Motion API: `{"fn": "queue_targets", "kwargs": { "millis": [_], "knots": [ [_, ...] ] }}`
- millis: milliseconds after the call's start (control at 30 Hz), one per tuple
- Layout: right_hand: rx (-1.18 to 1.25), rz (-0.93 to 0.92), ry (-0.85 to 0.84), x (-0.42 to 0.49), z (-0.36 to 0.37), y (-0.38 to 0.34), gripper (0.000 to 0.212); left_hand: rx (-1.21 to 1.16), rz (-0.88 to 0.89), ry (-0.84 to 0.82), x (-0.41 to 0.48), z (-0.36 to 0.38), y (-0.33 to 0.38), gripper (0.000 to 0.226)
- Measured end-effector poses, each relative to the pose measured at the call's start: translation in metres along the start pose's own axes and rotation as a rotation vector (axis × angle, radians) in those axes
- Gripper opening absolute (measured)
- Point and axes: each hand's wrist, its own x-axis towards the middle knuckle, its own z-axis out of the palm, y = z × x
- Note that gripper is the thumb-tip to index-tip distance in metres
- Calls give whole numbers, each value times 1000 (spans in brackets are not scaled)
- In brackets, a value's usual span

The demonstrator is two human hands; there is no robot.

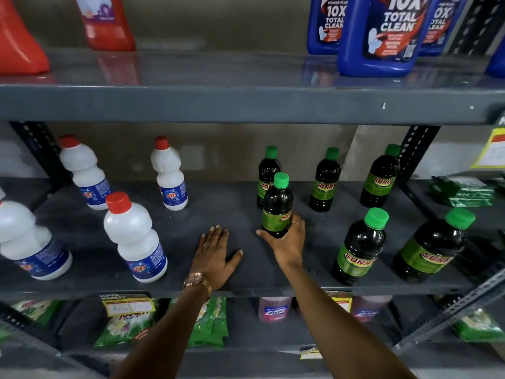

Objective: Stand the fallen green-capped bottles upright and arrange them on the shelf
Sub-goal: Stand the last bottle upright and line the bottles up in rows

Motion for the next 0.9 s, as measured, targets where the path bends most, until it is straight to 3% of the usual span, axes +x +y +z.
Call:
{"fn": "queue_targets", "kwargs": {
  "millis": [167,267,367,467,600,733,900],
  "knots": [
    [-28,11,-11,1,0,-4,100,5,-10,-5,-2,-1,2,93],
    [62,-18,-113,-1,-6,-2,83,8,-7,0,-1,0,2,93],
    [75,-16,-87,-2,-12,2,69,13,-9,6,-1,0,2,93],
    [-2,16,-32,0,-8,2,78,8,-17,3,-1,0,1,93],
    [-55,2,-82,0,-7,-2,90,10,-11,-7,-2,-2,3,95],
    [-25,7,-148,2,-15,0,70,20,-10,-6,-3,-2,3,94],
    [-17,-6,-194,-21,-33,-2,70,29,-10,-12,-2,1,1,88]
  ]
}}
